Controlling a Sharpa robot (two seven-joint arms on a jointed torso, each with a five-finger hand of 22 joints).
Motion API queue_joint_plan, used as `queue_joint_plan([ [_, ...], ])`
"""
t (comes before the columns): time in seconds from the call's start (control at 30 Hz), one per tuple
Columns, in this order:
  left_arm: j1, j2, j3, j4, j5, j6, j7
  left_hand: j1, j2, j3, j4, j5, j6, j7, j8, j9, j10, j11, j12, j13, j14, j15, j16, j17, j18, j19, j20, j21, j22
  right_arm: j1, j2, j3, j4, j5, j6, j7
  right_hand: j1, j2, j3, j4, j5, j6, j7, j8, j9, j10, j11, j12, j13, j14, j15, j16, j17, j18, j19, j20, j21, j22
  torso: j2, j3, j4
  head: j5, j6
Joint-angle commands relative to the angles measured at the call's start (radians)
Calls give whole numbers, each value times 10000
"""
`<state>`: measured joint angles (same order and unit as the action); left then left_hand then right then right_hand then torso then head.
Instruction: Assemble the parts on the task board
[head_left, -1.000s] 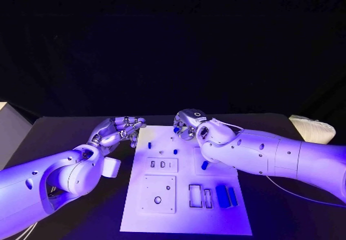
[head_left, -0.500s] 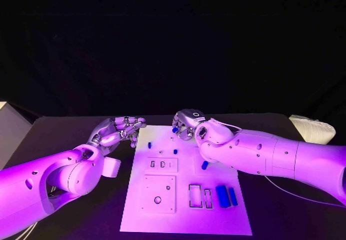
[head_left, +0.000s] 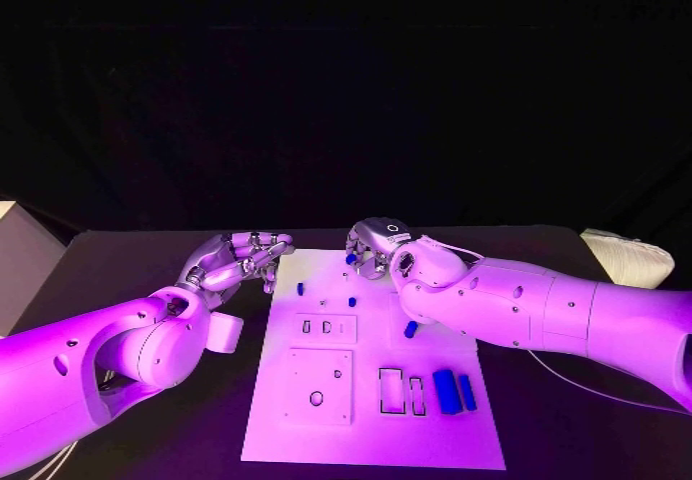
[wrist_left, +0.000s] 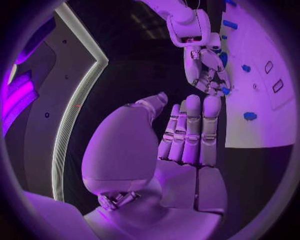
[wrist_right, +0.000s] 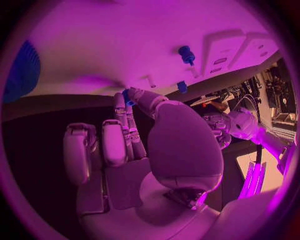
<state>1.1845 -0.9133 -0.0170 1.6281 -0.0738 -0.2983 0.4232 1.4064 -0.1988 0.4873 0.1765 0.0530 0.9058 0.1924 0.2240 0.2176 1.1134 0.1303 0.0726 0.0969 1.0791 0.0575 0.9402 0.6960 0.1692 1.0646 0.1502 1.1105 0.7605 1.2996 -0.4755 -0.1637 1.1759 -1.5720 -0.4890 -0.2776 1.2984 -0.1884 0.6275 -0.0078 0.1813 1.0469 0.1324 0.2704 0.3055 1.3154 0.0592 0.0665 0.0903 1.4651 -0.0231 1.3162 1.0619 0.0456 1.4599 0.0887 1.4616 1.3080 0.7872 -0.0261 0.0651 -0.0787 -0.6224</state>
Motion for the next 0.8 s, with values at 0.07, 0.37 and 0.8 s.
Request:
queue_joint_plan([
  [0.07, 17, 21, 9, 23, 42, 164, 40, -41, 27, 20, -56, -24, -72, -1, -64, 16, -52, 1, 6, -12, -69, -12, -54, -8, -95, -39, 8, 56, 9, -14, -2, -9, -69, 47, 243, 96, -288, -286, -31, 116, 23, -288, 111, -266, 796, -407, 118, -72, -77, 65, 146, -130, -221, 44, -193, 55, -157, 498, -1, 4, -15, -1, -9],
  [0.37, 20, 0, 9, 28, 53, 178, 33, -41, 27, 20, -56, -24, -72, -1, -64, 16, -52, 1, 6, -12, -69, -12, -54, -8, -95, -39, 8, 56, 9, -12, -131, -15, 7, 87, -36, 172, -440, -810, -488, 270, -131, -1277, 347, -976, 682, -1837, 443, -25, -235, -274, 410, -855, -1450, 343, -975, 335, -1078, -781, 12, 9, -12, -12, 15],
  [0.8, 19, -29, 9, -35, 106, 188, 56, -48, 34, 41, -83, -24, -75, -4, -63, 22, -68, 3, 10, -13, -70, -9, -59, -15, -94, -54, 12, 72, 19, 34, -1326, 75, 1173, 668, -694, 409, -250, -749, -859, 300, 47, -1341, 311, -1092, 690, -1828, 403, 196, -181, -287, 377, -965, -1628, 361, -975, 317, -1219, -883, -44, 34, -81, 1, 64],
])
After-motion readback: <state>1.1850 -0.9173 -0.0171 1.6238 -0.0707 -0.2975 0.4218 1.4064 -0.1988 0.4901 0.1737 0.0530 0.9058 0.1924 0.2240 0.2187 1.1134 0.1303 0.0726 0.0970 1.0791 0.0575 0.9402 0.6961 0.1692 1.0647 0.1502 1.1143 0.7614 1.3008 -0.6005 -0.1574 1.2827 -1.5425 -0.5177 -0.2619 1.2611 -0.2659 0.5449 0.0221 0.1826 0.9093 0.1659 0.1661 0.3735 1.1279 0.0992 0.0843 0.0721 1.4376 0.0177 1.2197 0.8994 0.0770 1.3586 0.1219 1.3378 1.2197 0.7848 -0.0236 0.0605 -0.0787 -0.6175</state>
